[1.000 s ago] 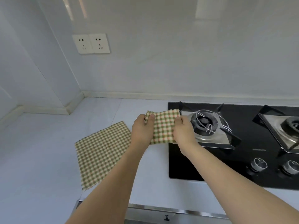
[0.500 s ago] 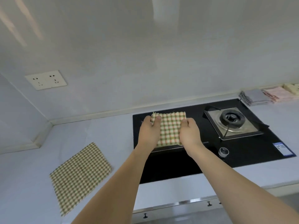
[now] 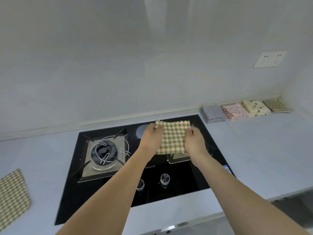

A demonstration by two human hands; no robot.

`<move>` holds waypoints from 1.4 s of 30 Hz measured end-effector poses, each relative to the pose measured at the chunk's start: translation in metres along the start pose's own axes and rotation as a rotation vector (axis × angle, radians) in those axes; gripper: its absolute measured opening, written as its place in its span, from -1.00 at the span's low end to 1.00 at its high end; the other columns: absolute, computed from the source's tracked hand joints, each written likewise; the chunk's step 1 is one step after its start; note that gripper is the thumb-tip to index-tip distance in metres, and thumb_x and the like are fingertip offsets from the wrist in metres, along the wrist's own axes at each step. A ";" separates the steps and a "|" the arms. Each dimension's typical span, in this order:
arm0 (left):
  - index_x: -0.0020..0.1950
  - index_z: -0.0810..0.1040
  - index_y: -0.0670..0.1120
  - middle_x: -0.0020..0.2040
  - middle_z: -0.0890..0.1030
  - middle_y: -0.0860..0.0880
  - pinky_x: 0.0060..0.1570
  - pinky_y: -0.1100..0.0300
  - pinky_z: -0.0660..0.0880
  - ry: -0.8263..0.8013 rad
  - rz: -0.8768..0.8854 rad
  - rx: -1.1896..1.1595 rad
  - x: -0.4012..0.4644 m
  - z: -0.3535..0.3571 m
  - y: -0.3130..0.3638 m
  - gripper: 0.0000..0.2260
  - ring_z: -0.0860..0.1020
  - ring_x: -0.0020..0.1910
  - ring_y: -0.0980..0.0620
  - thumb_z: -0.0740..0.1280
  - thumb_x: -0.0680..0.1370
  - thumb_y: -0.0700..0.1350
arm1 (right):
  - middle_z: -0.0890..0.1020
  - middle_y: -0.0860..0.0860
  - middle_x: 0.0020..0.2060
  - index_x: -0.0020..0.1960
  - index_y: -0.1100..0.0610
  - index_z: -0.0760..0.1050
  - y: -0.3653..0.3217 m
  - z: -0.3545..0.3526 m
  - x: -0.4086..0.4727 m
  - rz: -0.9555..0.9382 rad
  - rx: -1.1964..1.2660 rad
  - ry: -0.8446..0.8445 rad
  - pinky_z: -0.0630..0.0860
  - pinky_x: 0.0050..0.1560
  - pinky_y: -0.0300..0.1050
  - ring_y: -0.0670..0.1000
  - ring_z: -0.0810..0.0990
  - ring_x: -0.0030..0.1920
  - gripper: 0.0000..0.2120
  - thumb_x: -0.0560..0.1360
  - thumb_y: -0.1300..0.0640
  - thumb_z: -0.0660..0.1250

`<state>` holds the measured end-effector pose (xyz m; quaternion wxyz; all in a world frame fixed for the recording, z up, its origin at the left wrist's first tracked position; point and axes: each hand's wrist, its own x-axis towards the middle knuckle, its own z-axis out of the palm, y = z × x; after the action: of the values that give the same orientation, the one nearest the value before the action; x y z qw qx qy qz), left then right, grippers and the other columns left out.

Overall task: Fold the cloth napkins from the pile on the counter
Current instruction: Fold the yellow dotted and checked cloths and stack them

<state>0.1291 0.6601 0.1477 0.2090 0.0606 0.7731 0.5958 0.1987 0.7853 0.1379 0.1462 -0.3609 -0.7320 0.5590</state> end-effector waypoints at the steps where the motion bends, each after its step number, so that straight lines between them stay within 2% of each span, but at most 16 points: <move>1: -0.04 0.37 -0.08 -0.23 0.33 -0.07 -0.41 0.27 0.25 -0.024 -0.008 -0.016 0.008 0.013 0.004 -0.87 0.29 -0.29 0.02 0.19 0.61 -0.03 | 0.58 0.06 -0.08 0.12 0.13 0.44 0.003 -0.011 0.012 0.009 0.011 0.011 0.52 0.08 0.08 0.05 0.57 -0.07 -0.71 0.66 0.01 0.00; 4: -0.07 0.43 -0.10 -0.18 0.43 -0.09 -0.23 0.12 0.36 -0.098 -0.045 -0.058 0.032 0.060 0.014 -0.92 0.42 -0.18 -0.04 0.22 0.53 -0.10 | 0.57 0.01 -0.11 0.06 0.09 0.43 0.014 -0.049 0.048 0.038 0.060 0.056 0.52 0.02 0.03 0.00 0.56 -0.12 -0.77 0.66 0.02 0.04; 8: -0.10 0.48 -0.10 -0.17 0.54 -0.05 -0.08 0.10 0.49 -0.107 -0.123 -0.076 0.056 0.133 0.032 -0.90 0.60 -0.06 -0.12 0.26 0.57 -0.09 | 0.59 0.06 -0.03 0.13 0.14 0.46 0.029 -0.112 0.100 0.115 0.071 0.082 0.57 0.04 0.07 0.08 0.59 -0.03 -0.73 0.66 0.02 0.07; 11: -0.09 0.53 -0.09 -0.13 0.59 -0.04 -0.18 0.11 0.52 -0.164 -0.140 -0.009 0.075 0.188 0.048 -0.89 0.59 -0.17 -0.02 0.28 0.59 -0.08 | 0.59 0.06 0.00 0.16 0.14 0.47 0.045 -0.163 0.141 0.182 0.085 0.063 0.56 -0.09 -0.04 0.09 0.60 0.00 -0.72 0.66 0.00 0.08; 14: -0.07 0.55 -0.10 -0.14 0.62 -0.06 -0.37 0.18 0.53 -0.208 -0.149 -0.003 0.097 0.237 0.064 -0.90 0.60 -0.27 0.03 0.29 0.60 -0.11 | 0.63 0.07 -0.02 0.10 0.14 0.53 0.057 -0.212 0.179 0.222 0.119 0.012 0.58 -0.04 0.01 0.09 0.62 -0.02 -0.74 0.64 0.07 0.10; 17: -0.02 0.55 -0.13 -0.03 0.65 -0.16 -0.31 0.09 0.62 -0.224 -0.178 0.001 0.114 0.278 0.074 -0.91 0.65 -0.19 -0.07 0.31 0.60 -0.12 | 0.61 0.17 -0.11 -0.06 0.19 0.54 0.066 -0.250 0.213 0.333 0.166 -0.054 0.47 -0.13 -0.06 0.09 0.56 -0.12 -0.76 0.57 0.22 0.09; 18: 0.01 0.55 -0.15 -0.04 0.65 -0.17 -0.27 0.06 0.64 -0.224 -0.187 0.001 0.120 0.291 0.077 -0.89 0.65 -0.19 -0.09 0.31 0.60 -0.12 | 0.61 0.23 -0.11 -0.07 0.18 0.51 0.068 -0.261 0.223 0.355 0.157 -0.061 0.43 -0.14 -0.07 0.09 0.54 -0.14 -0.79 0.55 0.24 0.09; 21: 0.06 0.56 -0.19 -0.19 0.62 -0.10 -0.44 0.22 0.54 -0.262 -0.182 0.052 0.143 0.335 0.084 -0.86 0.60 -0.38 0.03 0.31 0.60 -0.12 | 0.58 0.35 0.01 -0.04 0.16 0.46 0.084 -0.290 0.257 0.334 0.159 -0.031 0.45 -0.13 -0.05 0.06 0.55 -0.13 -0.83 0.51 0.28 0.10; 23: 0.09 0.58 -0.19 -0.17 0.64 -0.09 -0.42 0.22 0.55 -0.296 -0.186 0.061 0.164 0.369 0.088 -0.84 0.61 -0.38 0.05 0.33 0.59 -0.13 | 0.63 0.25 0.01 0.16 0.20 0.49 0.094 -0.311 0.283 0.336 0.182 0.006 0.55 -0.06 0.01 0.13 0.63 -0.05 -0.75 0.54 0.29 0.14; 24: 0.10 0.59 -0.18 -0.15 0.65 -0.09 -0.38 0.19 0.57 -0.306 -0.188 0.063 0.175 0.388 0.090 -0.84 0.62 -0.36 0.04 0.33 0.59 -0.13 | 0.62 0.27 0.02 0.23 0.21 0.48 0.098 -0.323 0.298 0.334 0.182 0.013 0.55 -0.09 0.02 0.14 0.63 -0.07 -0.71 0.54 0.30 0.14; 27: 0.10 0.58 -0.19 -0.13 0.66 -0.12 -0.15 0.00 0.65 -0.324 -0.178 0.066 0.208 0.450 0.099 -0.84 0.63 -0.28 -0.03 0.33 0.58 -0.14 | 0.55 0.39 0.05 0.20 0.31 0.46 0.113 -0.364 0.350 0.306 0.141 0.038 0.40 -0.23 -0.09 0.10 0.50 -0.17 -0.71 0.51 0.32 0.14; 30: 0.07 0.58 -0.19 -0.16 0.65 -0.12 -0.12 -0.07 0.65 -0.310 -0.172 0.040 0.247 0.513 0.112 -0.87 0.63 -0.29 -0.06 0.35 0.56 -0.17 | 0.61 0.16 0.03 0.30 0.13 0.41 0.123 -0.404 0.413 0.314 0.158 0.098 0.47 -0.16 -0.06 0.07 0.57 -0.11 -0.65 0.54 0.30 0.17; 33: 0.00 0.56 -0.19 -0.20 0.62 -0.12 -0.36 0.09 0.62 -0.289 -0.174 0.047 0.286 0.574 0.128 -0.93 0.60 -0.36 -0.04 0.35 0.56 -0.20 | 0.57 -0.02 -0.06 0.33 0.09 0.41 0.127 -0.440 0.468 0.278 0.106 0.137 0.50 -0.17 -0.12 -0.04 0.54 -0.15 -0.61 0.55 0.32 0.10; 35: -0.06 0.55 -0.17 -0.22 0.61 -0.11 -0.45 0.14 0.59 -0.284 -0.171 0.047 0.310 0.610 0.137 -0.96 0.59 -0.38 -0.03 0.35 0.57 -0.20 | 0.59 0.00 0.03 0.31 0.08 0.44 0.130 -0.462 0.504 0.257 0.070 0.167 0.54 -0.12 -0.10 -0.02 0.57 -0.08 -0.62 0.55 0.31 0.11; 39: -0.12 0.55 -0.11 -0.15 0.65 -0.12 -0.25 0.02 0.65 -0.283 -0.166 0.036 0.351 0.672 0.148 -0.93 0.66 -0.25 -0.11 0.35 0.57 -0.20 | 0.60 0.02 0.09 0.21 0.05 0.47 0.136 -0.496 0.559 0.240 -0.016 0.222 0.55 0.13 0.03 0.05 0.58 0.04 -0.62 0.50 0.33 0.08; 42: -0.15 0.54 -0.07 -0.13 0.66 -0.12 -0.26 0.06 0.64 -0.277 -0.154 0.070 0.374 0.710 0.150 -0.90 0.65 -0.23 -0.10 0.34 0.57 -0.18 | 0.55 0.03 0.15 0.32 0.08 0.42 0.148 -0.515 0.591 0.250 -0.068 0.238 0.53 0.17 0.07 0.09 0.55 0.11 -0.52 0.47 0.35 0.04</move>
<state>0.0481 1.4666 0.0519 0.3565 0.0901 0.7595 0.5366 0.1594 1.5783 0.0605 0.1489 -0.5174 -0.6773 0.5014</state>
